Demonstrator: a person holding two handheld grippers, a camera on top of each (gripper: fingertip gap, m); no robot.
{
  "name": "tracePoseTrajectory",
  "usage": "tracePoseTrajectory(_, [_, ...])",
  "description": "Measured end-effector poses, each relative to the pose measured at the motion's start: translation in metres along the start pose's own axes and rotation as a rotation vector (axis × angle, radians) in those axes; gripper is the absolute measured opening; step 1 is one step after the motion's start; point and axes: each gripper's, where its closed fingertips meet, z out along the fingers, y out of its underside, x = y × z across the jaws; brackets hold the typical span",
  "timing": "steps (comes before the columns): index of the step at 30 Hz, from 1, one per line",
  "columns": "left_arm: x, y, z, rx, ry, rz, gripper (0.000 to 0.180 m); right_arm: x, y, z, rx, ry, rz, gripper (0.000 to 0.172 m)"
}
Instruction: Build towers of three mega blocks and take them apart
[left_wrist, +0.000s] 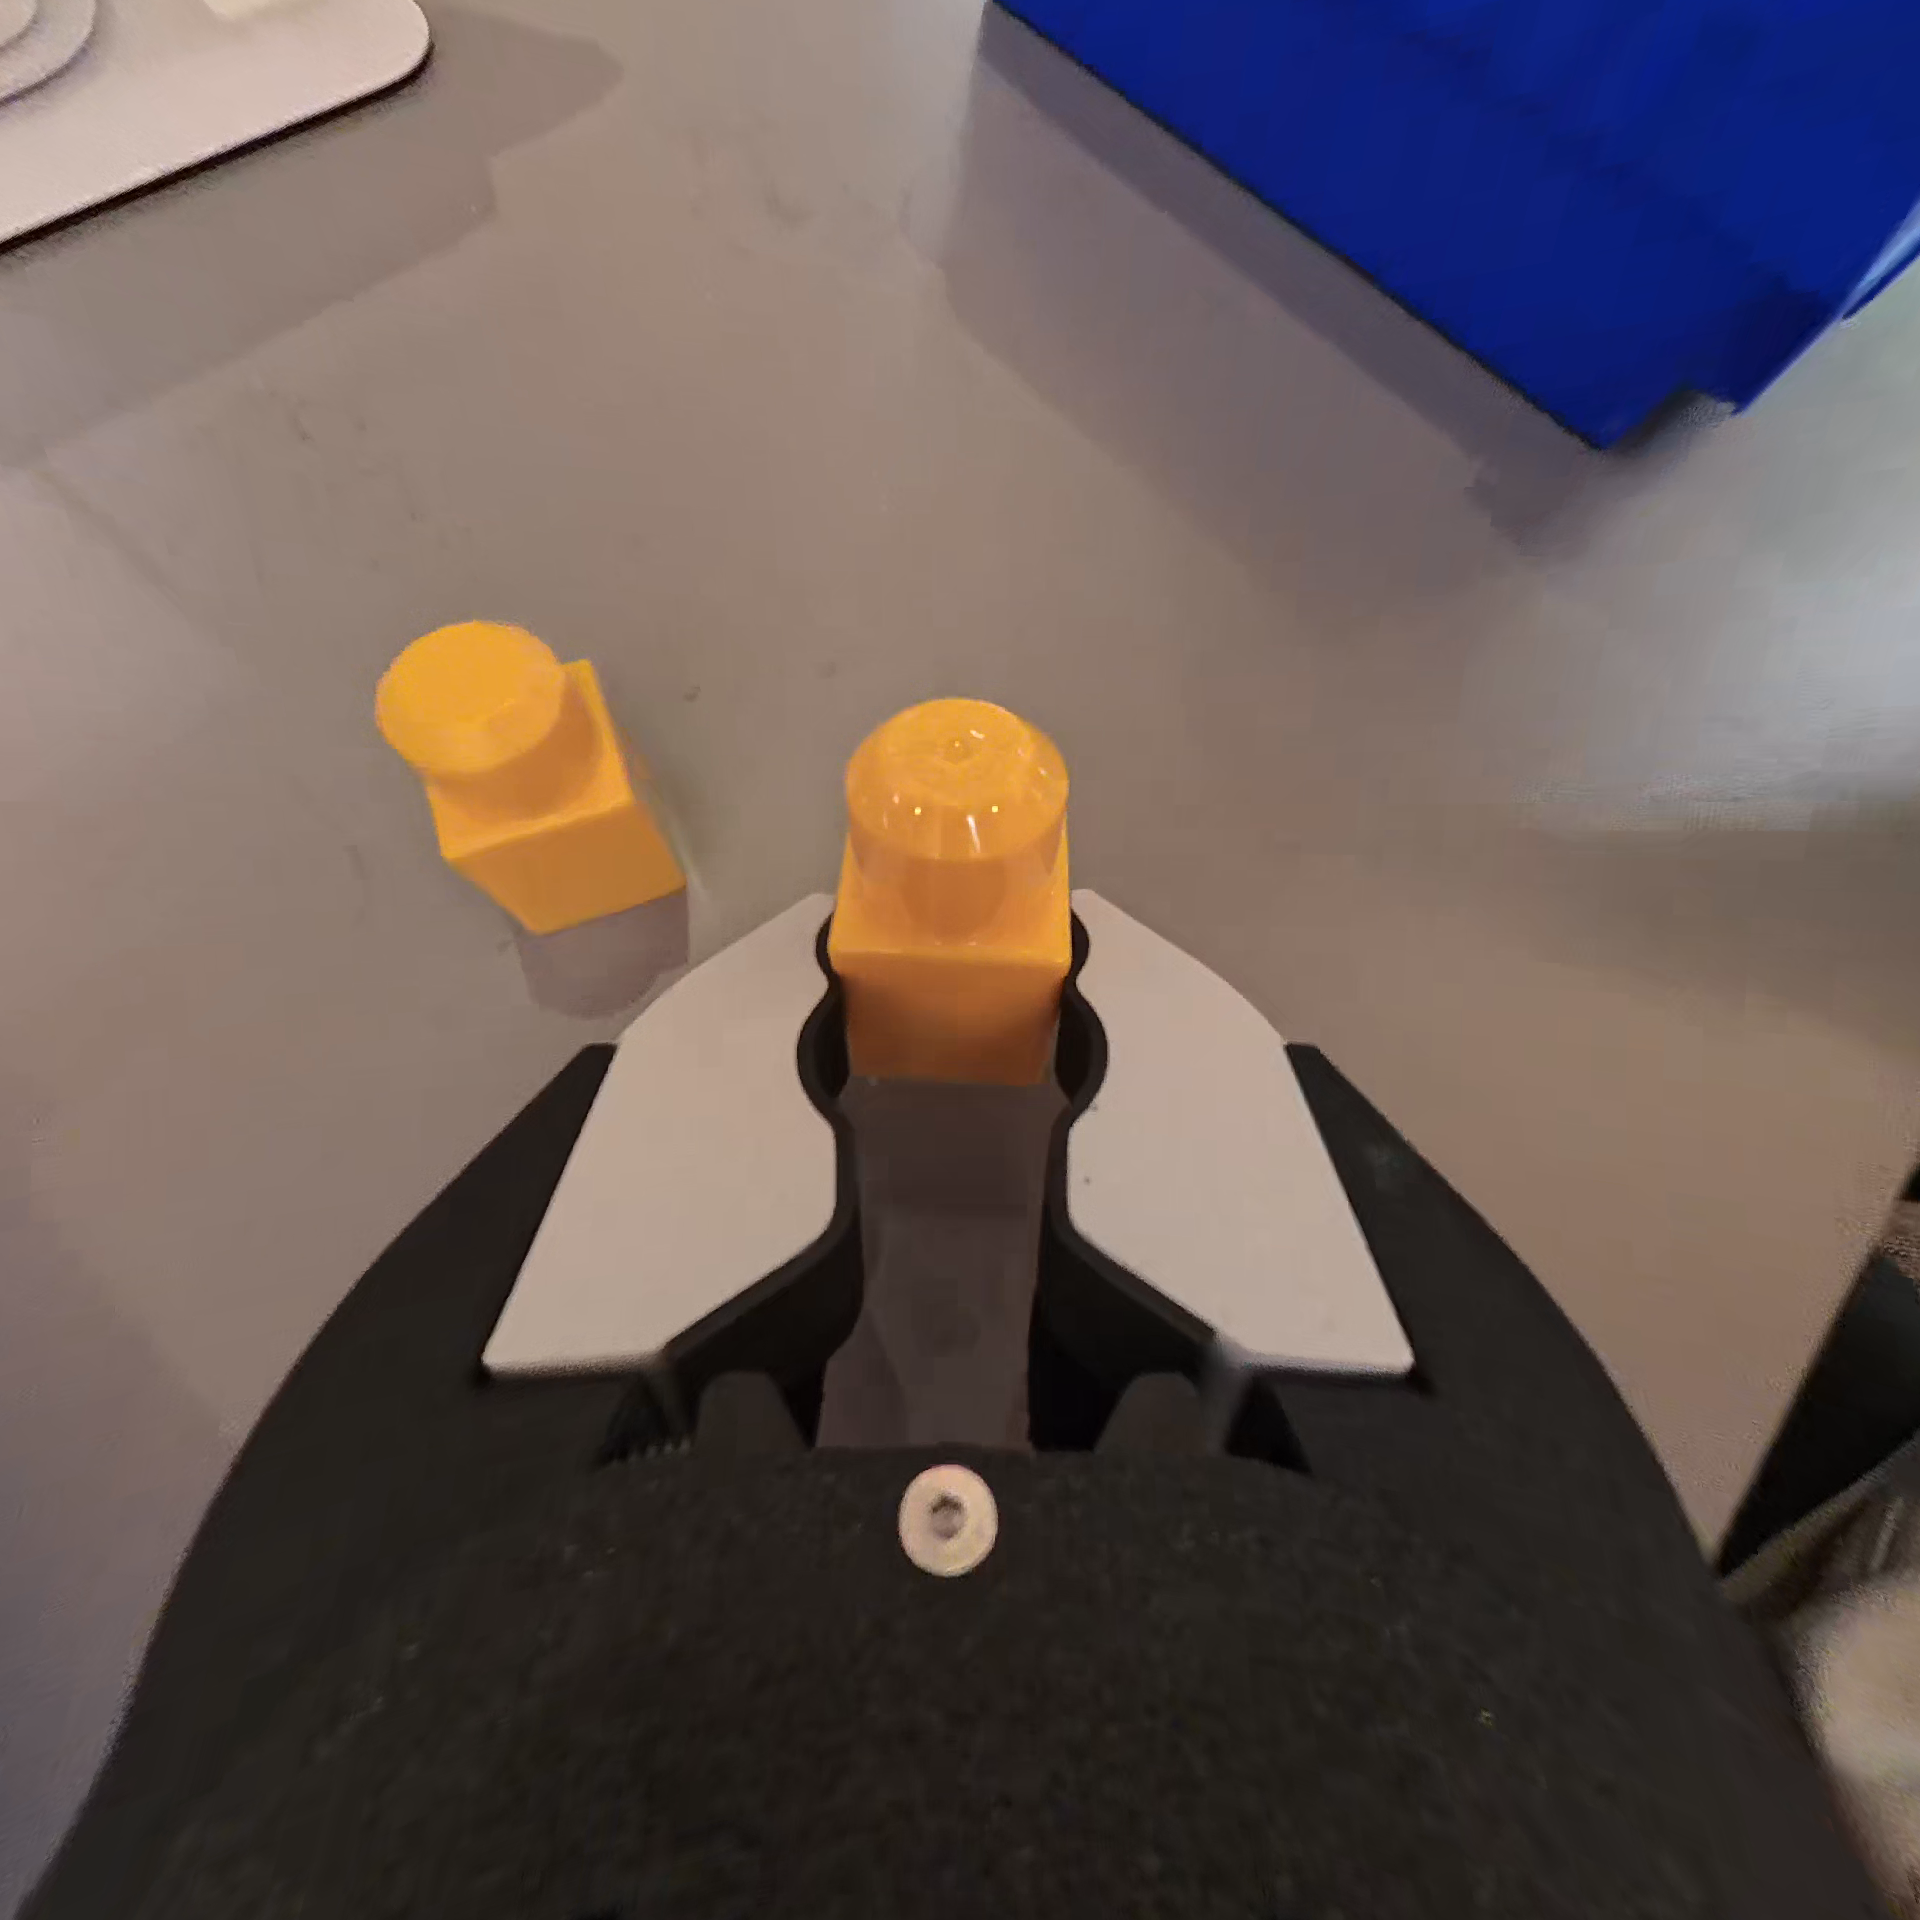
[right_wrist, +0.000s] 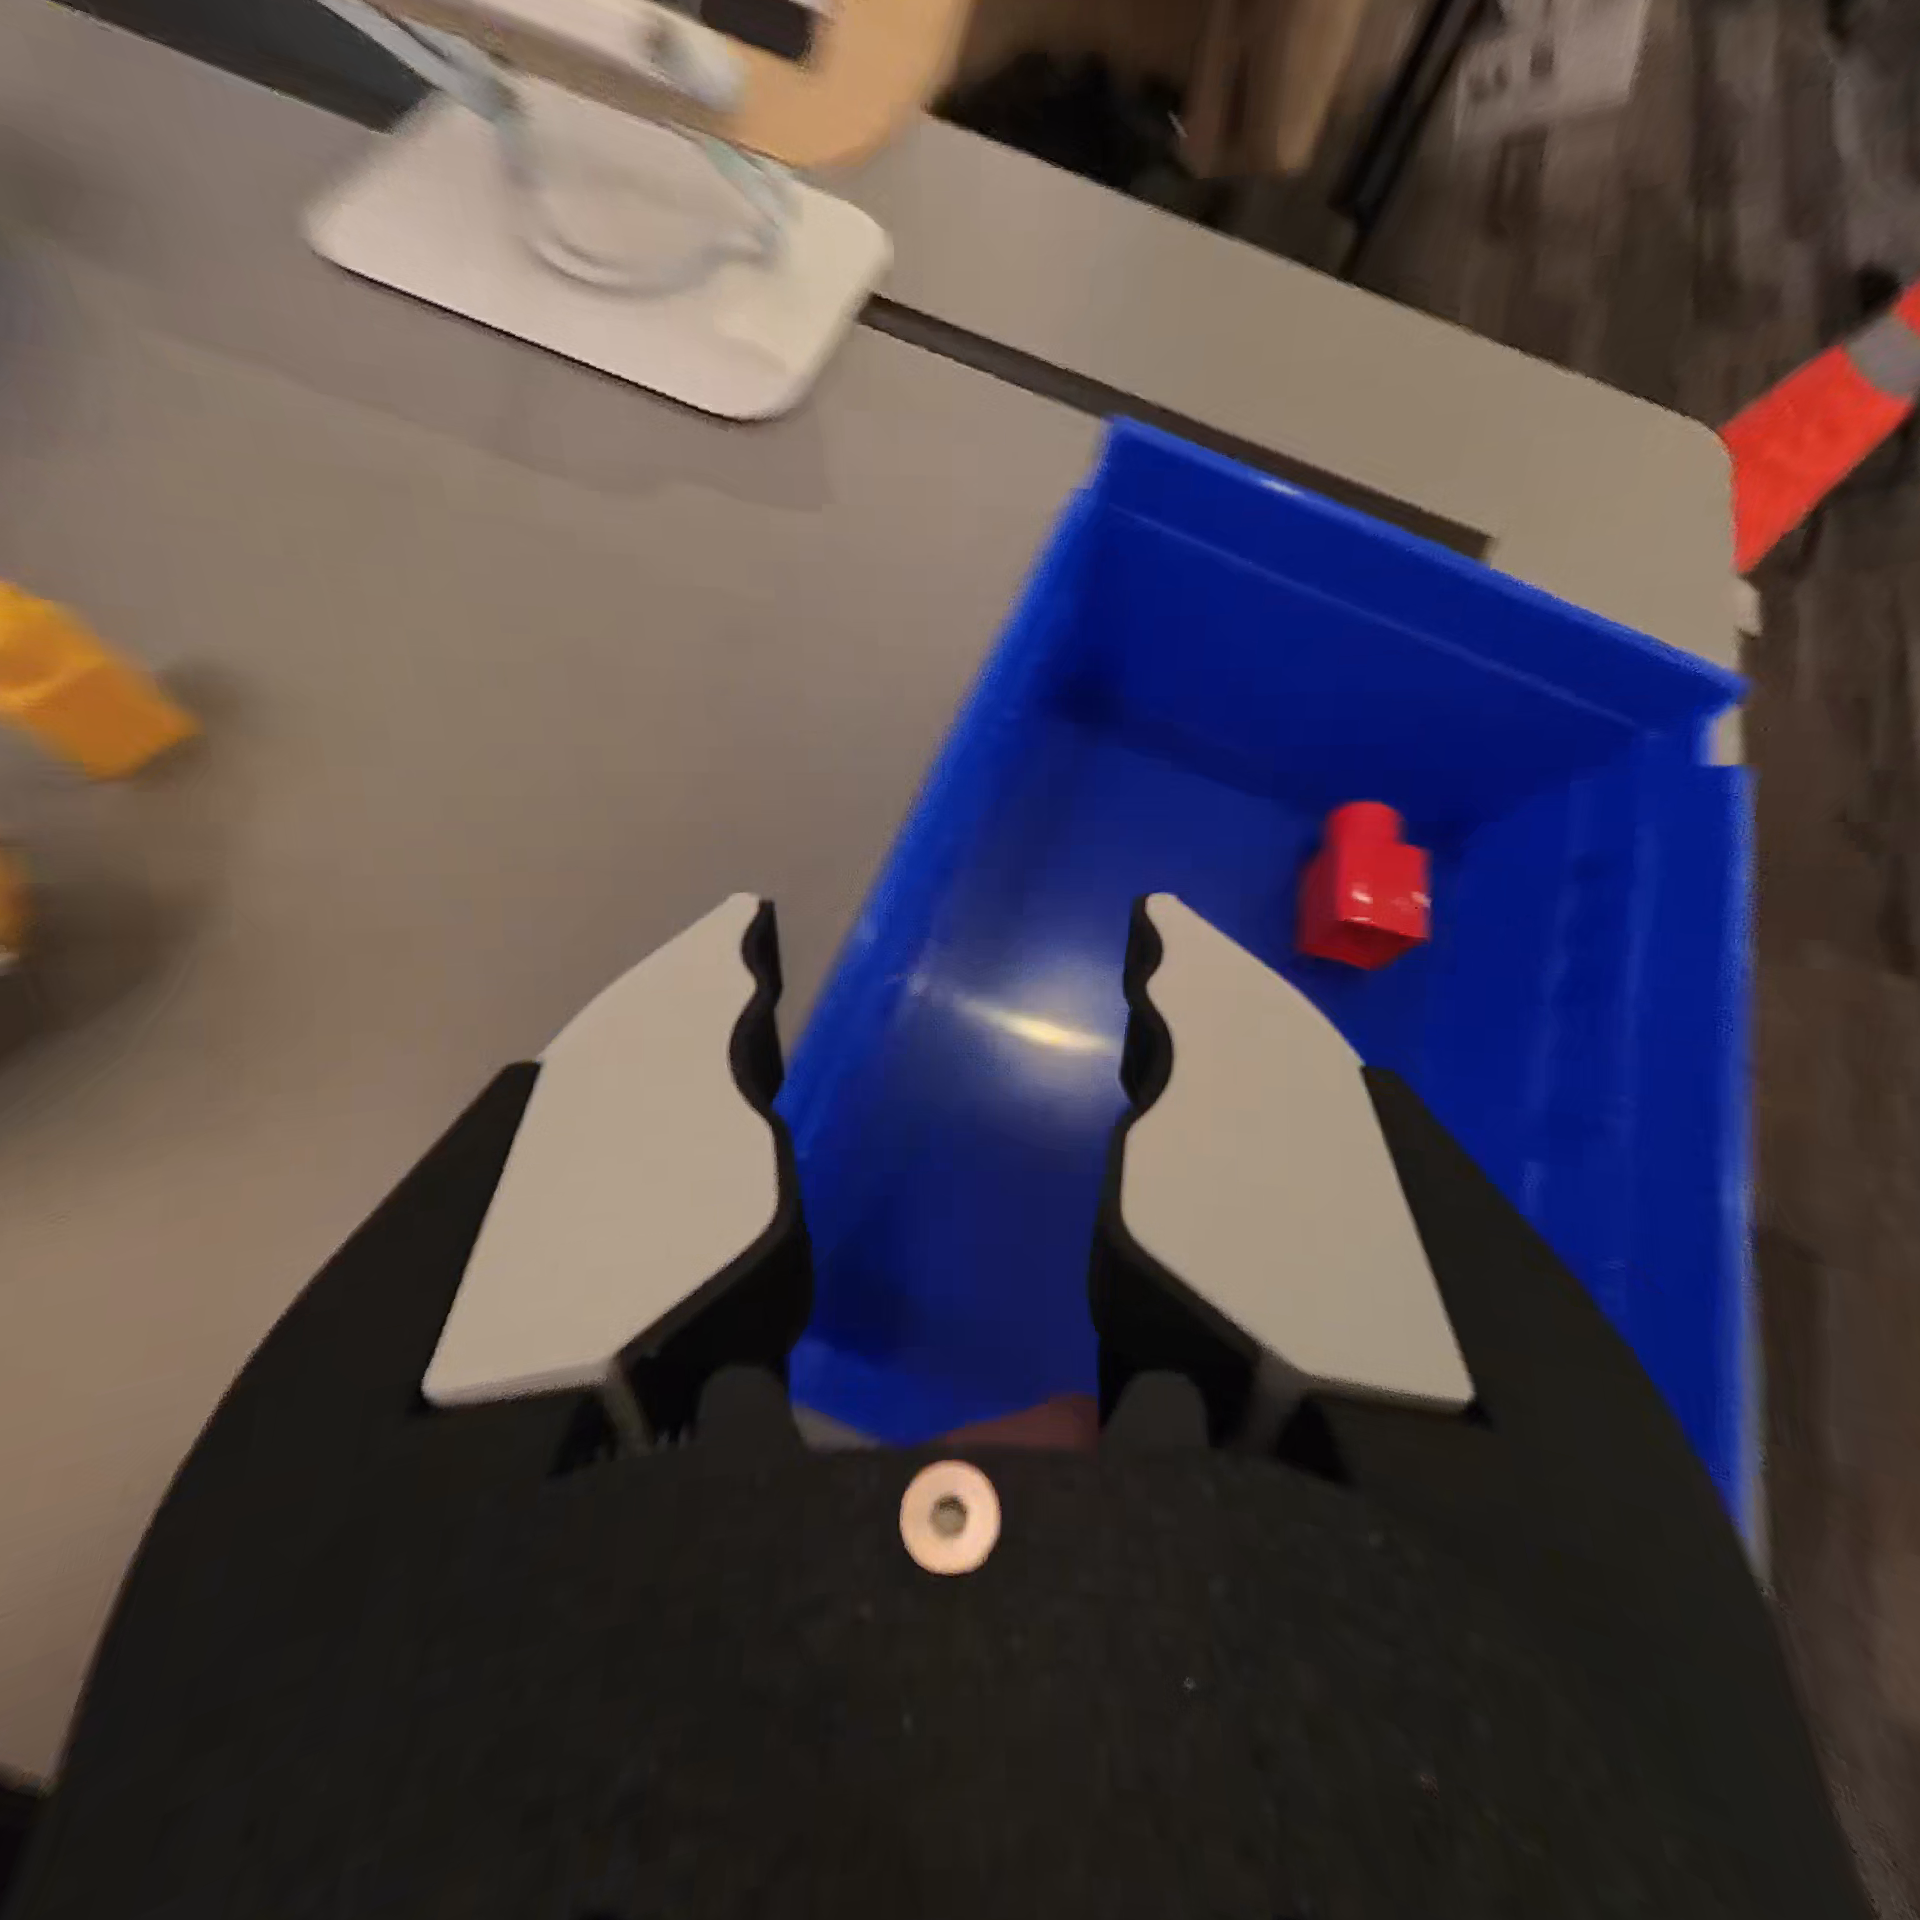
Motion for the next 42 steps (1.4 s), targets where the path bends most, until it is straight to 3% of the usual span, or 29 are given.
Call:
tracePoseTrajectory(3, [-0.002, -0.012, 0.022, -0.008, 0.001, -0.023, 0.037, -0.044, 0.010, -0.022, 0.102, -0.098, -0.007, 0.061])
tracePoseTrajectory(9, [-0.006, -0.024, 0.055, -0.040, -0.011, -0.057, 0.037, -0.090, 0.036, -0.043, 0.156, -0.299, 0.054, 0.057])
tracePoseTrajectory(20, [-0.012, -0.015, 0.061, -0.111, -0.108, -0.028, 0.039, -0.112, 0.063, -0.045, 0.109, -0.392, 0.076, 0.060])
tracePoseTrajectory(22, [-0.010, -0.014, 0.060, -0.110, -0.101, -0.030, 0.052, -0.117, 0.064, -0.043, 0.103, -0.396, 0.074, 0.060])
tracePoseTrajectory(24, [-0.007, -0.010, 0.052, -0.110, -0.091, -0.039, 0.067, -0.125, 0.067, -0.039, 0.091, -0.396, 0.057, 0.060])
tracePoseTrajectory(31, [0.002, -0.004, -0.042, 0.111, -0.020, -0.057, 0.063, -0.173, 0.062, -0.013, 0.055, -0.424, -0.112, 0.059])
tracePoseTrajectory(36, [-0.019, 0.022, -0.081, 0.177, -0.060, -0.096, 0.063, -0.196, 0.042, 0.031, -0.138, -0.439, -0.263, 0.056])
tracePoseTrajectory(42, [-0.024, 0.040, -0.097, 0.201, -0.003, -0.204, 0.063, -0.217, 0.025, 0.073, -0.397, -0.428, -0.349, 0.055])
